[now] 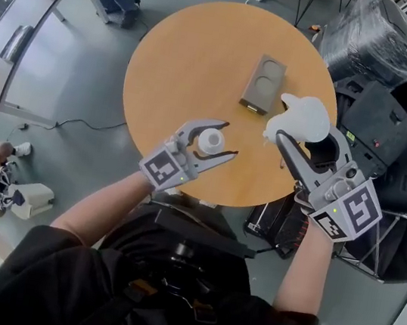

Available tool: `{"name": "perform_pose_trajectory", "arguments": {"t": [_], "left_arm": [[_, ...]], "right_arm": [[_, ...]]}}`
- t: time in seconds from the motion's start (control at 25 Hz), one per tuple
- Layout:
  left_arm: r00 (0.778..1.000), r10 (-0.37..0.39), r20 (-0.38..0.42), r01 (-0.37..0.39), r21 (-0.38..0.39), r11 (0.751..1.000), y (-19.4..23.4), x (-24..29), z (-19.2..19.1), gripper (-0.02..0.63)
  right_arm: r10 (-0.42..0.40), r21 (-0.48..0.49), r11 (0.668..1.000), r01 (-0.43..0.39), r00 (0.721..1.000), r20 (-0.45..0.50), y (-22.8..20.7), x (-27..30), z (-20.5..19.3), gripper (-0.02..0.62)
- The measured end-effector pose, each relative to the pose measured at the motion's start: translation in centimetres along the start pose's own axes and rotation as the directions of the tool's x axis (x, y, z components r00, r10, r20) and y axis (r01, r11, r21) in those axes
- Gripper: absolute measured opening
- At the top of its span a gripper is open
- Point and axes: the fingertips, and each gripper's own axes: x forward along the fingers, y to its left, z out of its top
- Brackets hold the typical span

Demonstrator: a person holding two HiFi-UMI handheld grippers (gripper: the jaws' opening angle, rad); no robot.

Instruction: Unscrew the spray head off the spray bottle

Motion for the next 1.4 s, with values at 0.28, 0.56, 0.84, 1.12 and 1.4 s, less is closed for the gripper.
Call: {"name": "perform_pose_trajectory", "arguments": {"t": [0.28, 0.56, 0.84, 1.12, 1.4], "left_arm": [[0.998, -0.039, -0.039, 0.041, 0.048, 0.998, 0.6, 0.0, -3.5, 0.291], [1.0, -0.019, -0.021, 0.019, 0.008, 1.0, 2.6, 0.4, -8.3, 0.291], [0.997, -0.023, -0.067, 0.02, -0.046, 0.999, 2.9, 0.4, -14.4, 0.291], [0.996, -0.017, -0.084, 0.009, -0.095, 0.995, 4.3, 0.5, -21.1, 0.291], [0.993, -0.021, -0.113, 0.007, -0.122, 0.993, 5.0, 0.8, -28.4, 0.291]], "right_arm": [[-0.035, 0.109, 0.992, 0.056, 0.982, -0.187, -2.2, 2.2, -11.3, 0.201], [0.004, 0.257, 0.962, 0.094, 0.933, -0.36, -3.7, 4.4, -23.6, 0.201], [0.07, 0.35, 0.929, 0.123, 0.869, -0.49, -3.1, 5.4, -34.6, 0.201], [0.1, 0.364, 0.92, 0.148, 0.808, -0.58, -3.3, 7.2, -42.6, 0.201], [0.114, 0.34, 0.925, 0.17, 0.729, -0.675, -3.1, 8.6, -50.6, 0.201]]}}
